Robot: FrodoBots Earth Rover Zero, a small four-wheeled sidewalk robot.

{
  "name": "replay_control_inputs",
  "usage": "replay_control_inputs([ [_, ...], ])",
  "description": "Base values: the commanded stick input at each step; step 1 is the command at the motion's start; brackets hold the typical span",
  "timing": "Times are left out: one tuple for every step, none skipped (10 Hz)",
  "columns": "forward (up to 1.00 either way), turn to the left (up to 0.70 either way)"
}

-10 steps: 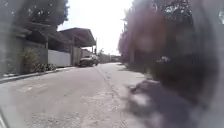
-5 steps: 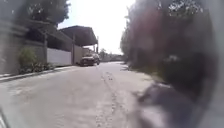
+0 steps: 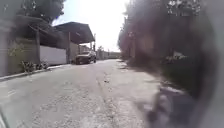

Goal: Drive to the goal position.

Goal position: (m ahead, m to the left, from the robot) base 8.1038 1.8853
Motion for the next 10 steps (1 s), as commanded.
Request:
replay_control_inputs([
  [1.00,0.04],
  [1.00,0.04],
  [1.00,0.04],
  [1.00,0.04],
  [1.00,0.04],
  [1.00,0.04],
  [1.00,0.04],
  [1.00,0.04],
  [1.00,0.04],
  [1.00,0.04],
])
